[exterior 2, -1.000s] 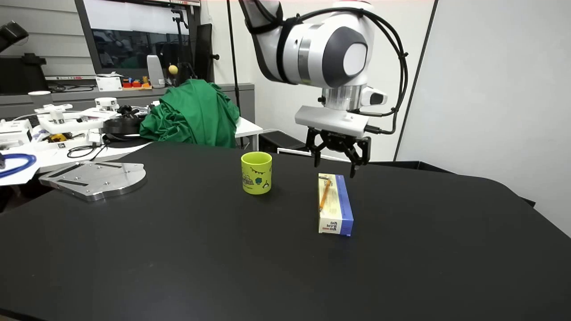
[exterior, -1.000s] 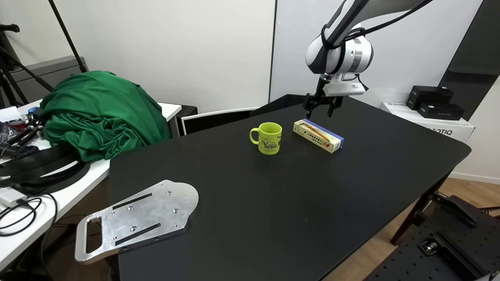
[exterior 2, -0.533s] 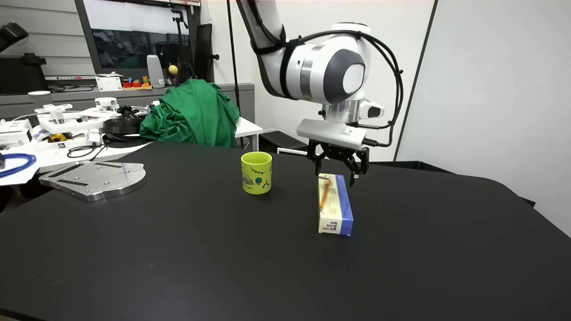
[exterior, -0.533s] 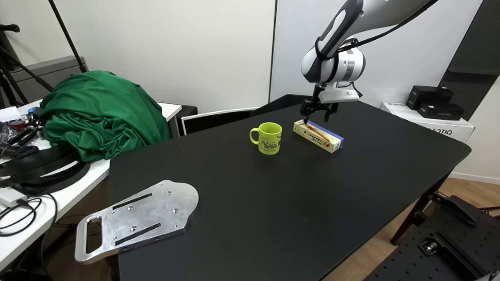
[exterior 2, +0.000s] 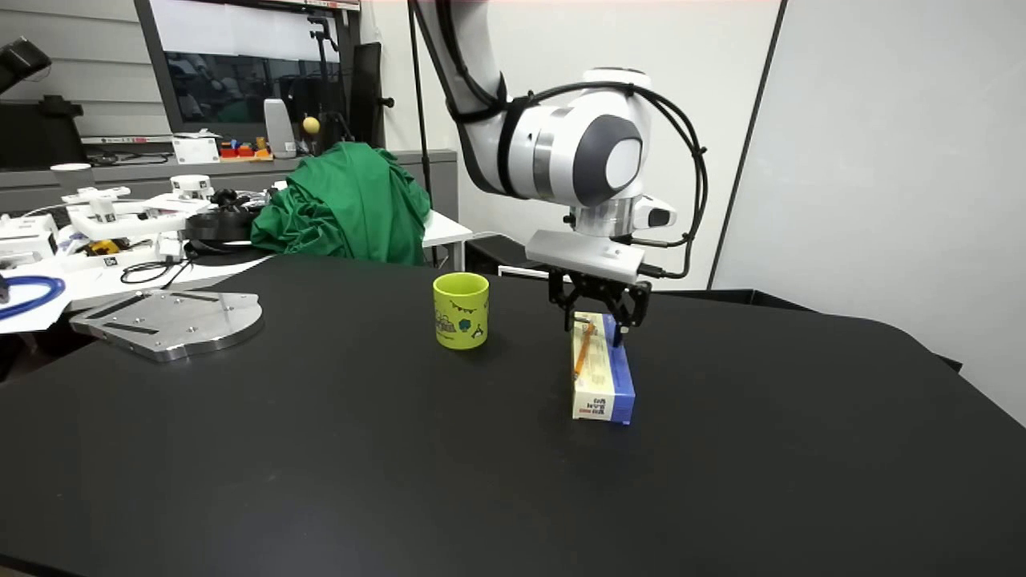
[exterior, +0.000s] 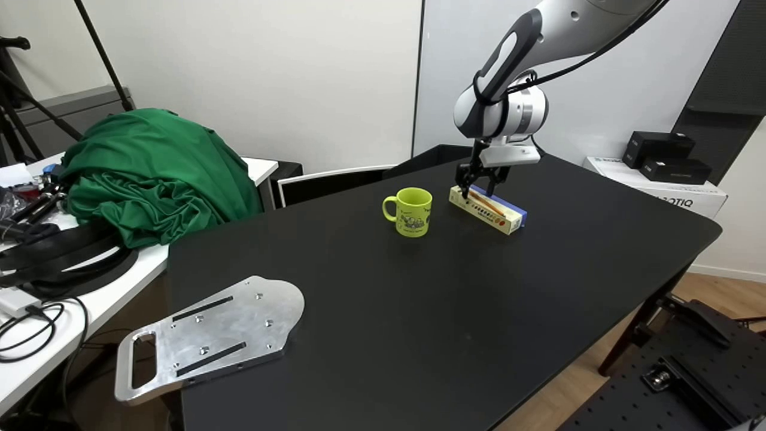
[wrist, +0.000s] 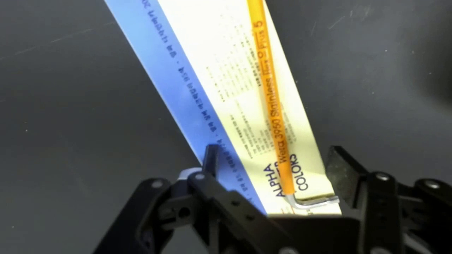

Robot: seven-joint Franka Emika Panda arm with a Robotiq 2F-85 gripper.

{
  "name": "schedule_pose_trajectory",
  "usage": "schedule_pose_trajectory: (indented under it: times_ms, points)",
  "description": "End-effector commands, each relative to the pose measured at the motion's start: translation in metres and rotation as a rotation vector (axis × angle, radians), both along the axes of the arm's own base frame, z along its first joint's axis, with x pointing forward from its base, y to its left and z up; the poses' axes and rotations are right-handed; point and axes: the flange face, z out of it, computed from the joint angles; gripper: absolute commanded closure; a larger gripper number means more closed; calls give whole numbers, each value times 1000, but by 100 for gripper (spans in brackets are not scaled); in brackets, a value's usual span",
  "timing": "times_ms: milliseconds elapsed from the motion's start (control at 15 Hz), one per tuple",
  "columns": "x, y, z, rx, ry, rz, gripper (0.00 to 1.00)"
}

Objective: Take the pencil and place it in the yellow cup

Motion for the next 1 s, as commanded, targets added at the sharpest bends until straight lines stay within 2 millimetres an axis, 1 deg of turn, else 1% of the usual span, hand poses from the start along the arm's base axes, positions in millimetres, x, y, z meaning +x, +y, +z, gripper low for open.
schedule_pose_trajectory:
  times_ms: [0, 467, 533, 667, 733, 933]
  points:
    - [11, 0, -1, -21, -5, -27, 53]
    - [14, 1, 2, -27, -11, -39, 98]
    - [15, 1, 2, -28, -10, -43, 100]
    - [16, 2, 6, -23, -8, -62, 99]
    - [17, 3, 10, -18, -8, -79, 98]
    - [20, 8, 22, 11, -10, -142, 98]
